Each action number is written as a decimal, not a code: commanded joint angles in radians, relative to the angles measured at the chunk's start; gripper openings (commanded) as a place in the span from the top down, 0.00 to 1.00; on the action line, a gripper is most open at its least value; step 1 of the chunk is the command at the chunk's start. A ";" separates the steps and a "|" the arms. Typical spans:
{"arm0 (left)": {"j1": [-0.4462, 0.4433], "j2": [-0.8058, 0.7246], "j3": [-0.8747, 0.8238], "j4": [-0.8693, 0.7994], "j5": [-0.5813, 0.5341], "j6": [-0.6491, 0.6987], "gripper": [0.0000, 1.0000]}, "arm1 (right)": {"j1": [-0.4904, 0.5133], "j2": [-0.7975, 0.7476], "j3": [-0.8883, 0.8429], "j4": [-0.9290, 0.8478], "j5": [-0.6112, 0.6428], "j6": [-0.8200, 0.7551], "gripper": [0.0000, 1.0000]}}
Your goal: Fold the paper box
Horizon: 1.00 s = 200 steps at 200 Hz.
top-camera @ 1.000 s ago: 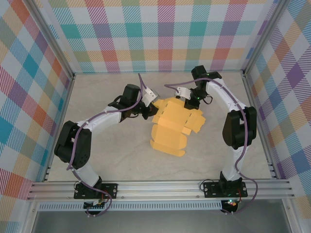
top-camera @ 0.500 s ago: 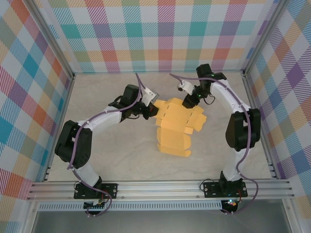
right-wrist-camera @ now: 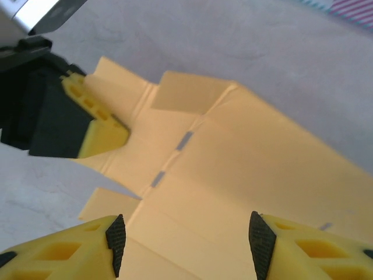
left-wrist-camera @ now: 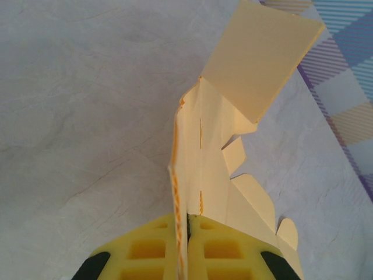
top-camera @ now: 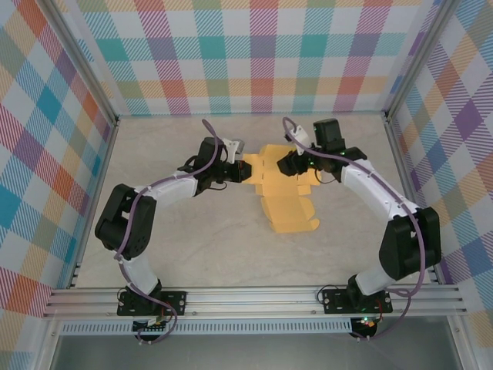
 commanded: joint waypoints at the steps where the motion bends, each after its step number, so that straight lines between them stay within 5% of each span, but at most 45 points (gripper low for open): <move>1: 0.006 0.008 -0.026 0.078 -0.019 -0.125 1.00 | 0.061 0.025 -0.068 0.073 -0.006 0.183 0.39; 43: 0.004 0.001 -0.038 0.090 -0.030 -0.164 1.00 | 0.138 0.143 -0.030 0.022 -0.070 0.232 0.34; 102: 0.004 0.007 -0.069 0.145 -0.053 -0.195 1.00 | 0.204 0.249 0.021 0.031 0.220 0.410 0.28; 147: 0.003 0.015 -0.091 0.140 -0.075 -0.126 1.00 | 0.196 0.243 0.023 0.028 0.214 0.402 0.35; 200: 0.002 0.029 -0.120 0.179 -0.094 -0.070 1.00 | 0.178 0.269 0.017 0.005 0.197 0.380 0.61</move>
